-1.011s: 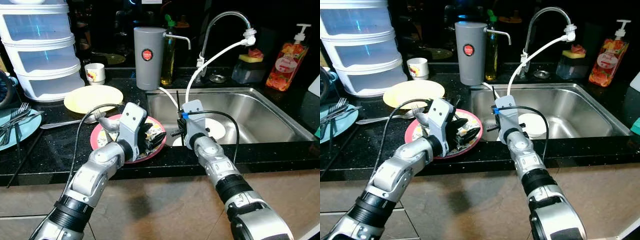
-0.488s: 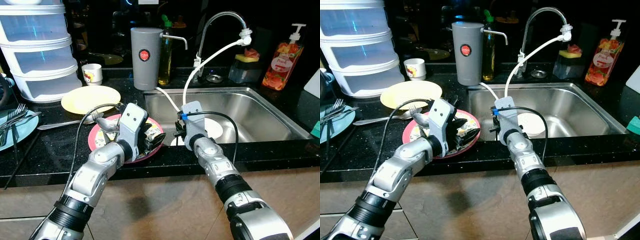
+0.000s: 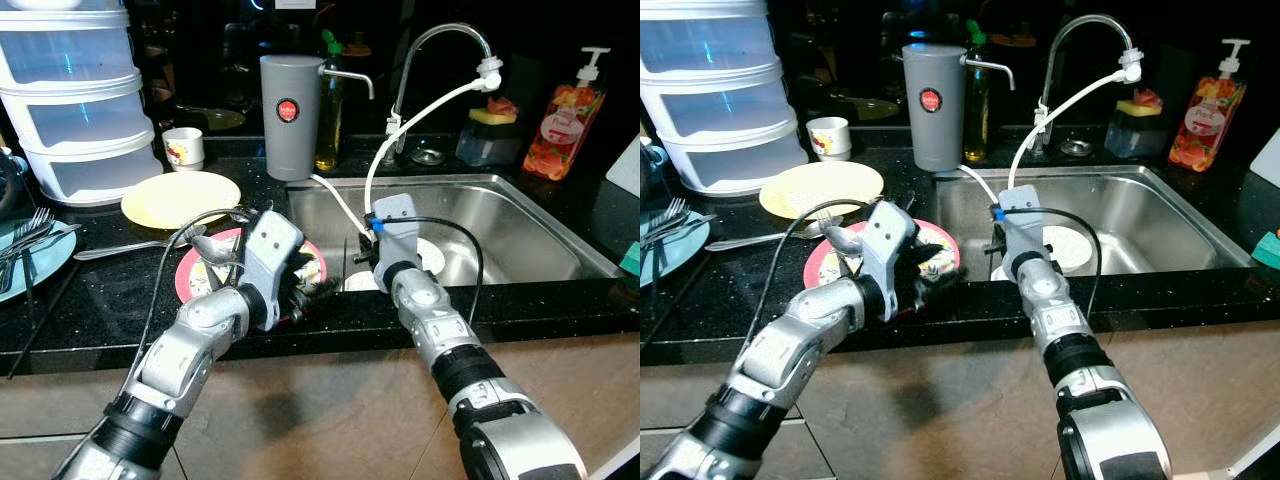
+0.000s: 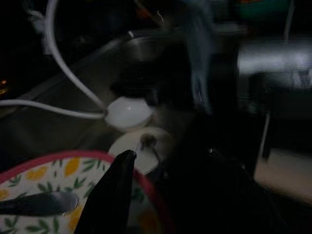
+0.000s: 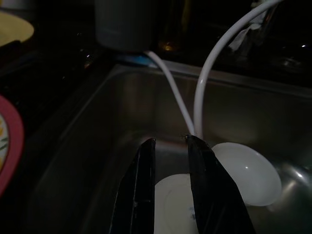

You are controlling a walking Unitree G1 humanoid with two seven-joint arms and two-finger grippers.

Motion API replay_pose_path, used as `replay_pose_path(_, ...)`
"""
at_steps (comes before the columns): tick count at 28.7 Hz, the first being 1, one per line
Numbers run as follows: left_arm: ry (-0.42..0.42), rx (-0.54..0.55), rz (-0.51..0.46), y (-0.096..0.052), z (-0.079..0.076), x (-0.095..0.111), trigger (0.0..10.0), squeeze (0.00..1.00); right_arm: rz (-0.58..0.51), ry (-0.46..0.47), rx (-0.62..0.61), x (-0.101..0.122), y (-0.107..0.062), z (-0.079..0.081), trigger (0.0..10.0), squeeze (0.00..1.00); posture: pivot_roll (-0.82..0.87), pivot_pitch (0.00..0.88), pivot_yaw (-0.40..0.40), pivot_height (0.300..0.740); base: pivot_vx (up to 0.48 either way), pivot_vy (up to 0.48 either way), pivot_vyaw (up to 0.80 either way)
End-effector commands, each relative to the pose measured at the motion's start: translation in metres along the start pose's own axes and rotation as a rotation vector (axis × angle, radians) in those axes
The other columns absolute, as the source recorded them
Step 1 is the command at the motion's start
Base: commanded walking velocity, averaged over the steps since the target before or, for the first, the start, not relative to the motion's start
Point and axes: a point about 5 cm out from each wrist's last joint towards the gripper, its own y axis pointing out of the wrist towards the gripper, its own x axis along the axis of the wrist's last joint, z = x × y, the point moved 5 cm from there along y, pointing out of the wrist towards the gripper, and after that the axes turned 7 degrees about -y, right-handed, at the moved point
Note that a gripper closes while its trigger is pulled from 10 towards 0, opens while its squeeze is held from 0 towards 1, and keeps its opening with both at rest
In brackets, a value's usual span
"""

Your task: Kitchen organization

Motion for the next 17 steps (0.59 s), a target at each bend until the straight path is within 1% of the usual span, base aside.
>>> replay_pose_path(1, 0.071, -0.007, 0.051, -0.004, 0.001, -0.004, 10.0, 0.00, -0.023, 0.013, -0.016, 0.007, 0.001, -0.004, 10.0, 0.00, 0.04, 0.000, -0.022, 0.740, 0.000, 0.000, 0.00)
replay_pose_path(3, 0.131, 0.000, 0.077, -0.008, 0.005, -0.004, 10.0, 0.00, -0.024, 0.014, -0.017, 0.007, 0.001, -0.004, 10.0, 0.00, 0.04, 0.000, -0.023, 0.740, 0.000, 0.000, 0.00)
replay_pose_path(4, 0.139, -0.009, 0.070, -0.012, 0.006, -0.001, 10.0, 0.00, -0.024, 0.015, -0.017, 0.007, 0.001, -0.004, 10.0, 0.00, 0.04, 0.000, -0.023, 0.740, 0.000, 0.000, 0.00)
replay_pose_path(5, 0.138, -0.016, 0.061, -0.015, 0.006, 0.002, 10.0, 0.00, -0.024, 0.016, -0.017, 0.007, 0.001, -0.004, 10.0, 0.00, 0.04, 0.000, -0.023, 0.740, 0.000, 0.000, 0.00)
replay_pose_path(6, 0.119, -0.040, 0.056, -0.019, 0.004, 0.005, 10.0, 0.00, -0.024, 0.018, -0.016, 0.007, 0.001, -0.004, 10.0, 0.00, 0.04, 0.000, -0.023, 0.740, 0.000, 0.000, 0.00)
replay_pose_path(7, 0.118, -0.085, 0.075, -0.027, 0.000, 0.005, 10.0, 0.00, -0.025, 0.020, -0.013, 0.007, 0.001, -0.003, 10.0, 0.00, 0.04, 0.000, -0.025, 0.740, 0.000, 0.000, 0.00)
replay_pose_path(8, 0.118, -0.085, 0.075, -0.027, 0.000, 0.005, 10.0, 0.00, -0.025, 0.020, -0.013, 0.007, 0.001, -0.003, 10.0, 0.00, 0.04, 0.000, -0.025, 0.740, 0.000, 0.000, 0.00)
replay_pose_path(9, 0.126, -0.125, 0.114, -0.033, -0.004, 0.001, 10.0, 0.00, -0.026, 0.022, -0.007, 0.008, 0.002, -0.002, 10.0, 0.00, 0.04, 0.000, -0.025, 0.740, 0.000, 0.000, 0.00)
replay_pose_path(10, 0.126, -0.125, 0.114, -0.033, -0.004, 0.001, 10.0, 0.00, -0.026, 0.022, -0.007, 0.008, 0.002, -0.002, 10.0, 0.00, 0.04, 0.000, -0.025, 0.740, 0.000, 0.000, 0.00)
replay_pose_path(11, 0.137, -0.155, 0.169, -0.040, -0.005, -0.005, 10.0, 0.00, -0.026, 0.022, -0.002, 0.008, 0.002, -0.001, 10.0, 0.00, 0.05, 0.000, -0.028, 0.740, 0.000, 0.000, 0.00)
replay_pose_path(13, 0.144, -0.173, 0.208, -0.045, -0.006, -0.011, 10.0, 0.00, -0.026, 0.022, 0.001, 0.008, 0.002, 0.000, 10.0, 0.00, 0.05, 0.000, -0.029, 0.740, 0.000, 0.000, 0.00)
replay_pose_path(15, 0.146, -0.179, 0.218, -0.046, -0.006, -0.012, 10.0, 0.00, -0.026, 0.023, 0.001, 0.008, 0.002, 0.000, 10.0, 0.00, 0.05, 0.000, -0.029, 0.740, 0.000, 0.000, 0.00)
replay_pose_path(17, 0.139, -0.211, 0.262, -0.051, -0.009, -0.018, 10.0, 0.00, -0.025, 0.024, 0.002, 0.008, 0.002, 0.000, 10.0, 0.00, 0.05, 0.000, -0.028, 0.740, 0.000, 0.000, 0.00)
